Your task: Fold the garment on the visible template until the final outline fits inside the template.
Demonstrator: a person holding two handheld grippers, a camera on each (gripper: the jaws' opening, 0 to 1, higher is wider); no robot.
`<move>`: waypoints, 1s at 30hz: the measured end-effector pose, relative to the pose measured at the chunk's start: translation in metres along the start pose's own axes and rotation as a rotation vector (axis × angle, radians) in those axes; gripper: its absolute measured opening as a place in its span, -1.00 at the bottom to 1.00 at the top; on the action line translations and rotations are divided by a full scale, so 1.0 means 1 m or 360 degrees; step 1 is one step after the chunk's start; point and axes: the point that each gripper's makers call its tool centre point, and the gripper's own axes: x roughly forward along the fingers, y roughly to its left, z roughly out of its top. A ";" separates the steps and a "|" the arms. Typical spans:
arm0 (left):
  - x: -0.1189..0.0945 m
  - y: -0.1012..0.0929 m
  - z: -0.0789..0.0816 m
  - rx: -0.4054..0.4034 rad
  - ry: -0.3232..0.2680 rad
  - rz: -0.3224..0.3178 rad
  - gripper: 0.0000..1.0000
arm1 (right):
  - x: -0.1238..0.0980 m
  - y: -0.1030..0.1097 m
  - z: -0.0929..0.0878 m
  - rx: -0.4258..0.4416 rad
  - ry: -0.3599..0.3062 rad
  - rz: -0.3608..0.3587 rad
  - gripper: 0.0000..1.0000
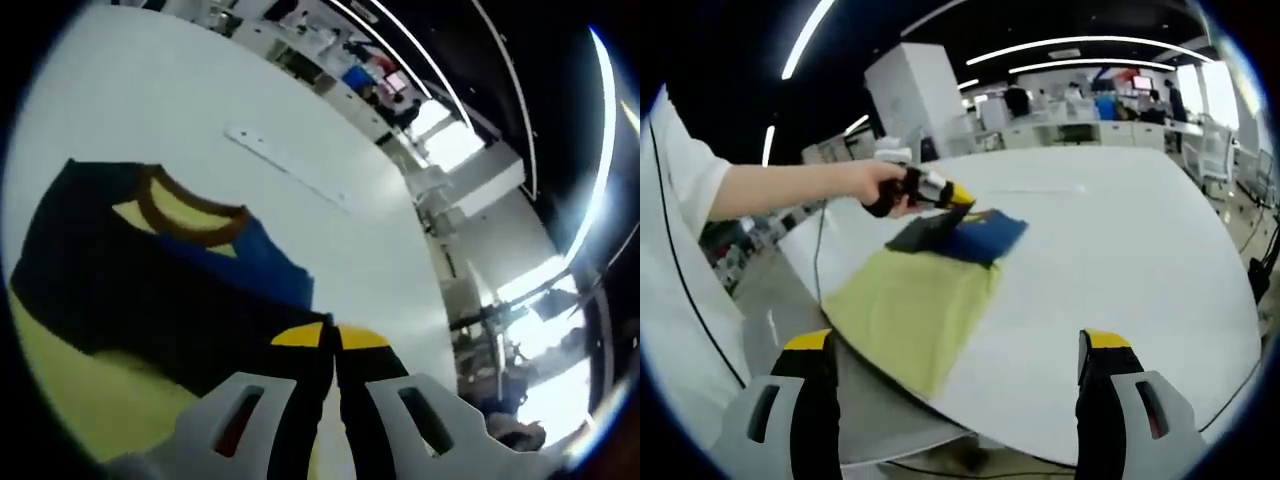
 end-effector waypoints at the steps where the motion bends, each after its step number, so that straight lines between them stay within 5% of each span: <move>1: 0.001 -0.001 -0.001 -0.0017 -0.0009 -0.0007 -1.00 | 0.000 0.000 0.000 0.0000 0.0002 0.0002 0.99; 30: 0.043 0.010 -0.023 -0.0068 0.0027 0.0013 -1.00 | 0.008 0.006 0.000 -0.0008 0.0039 0.0033 0.99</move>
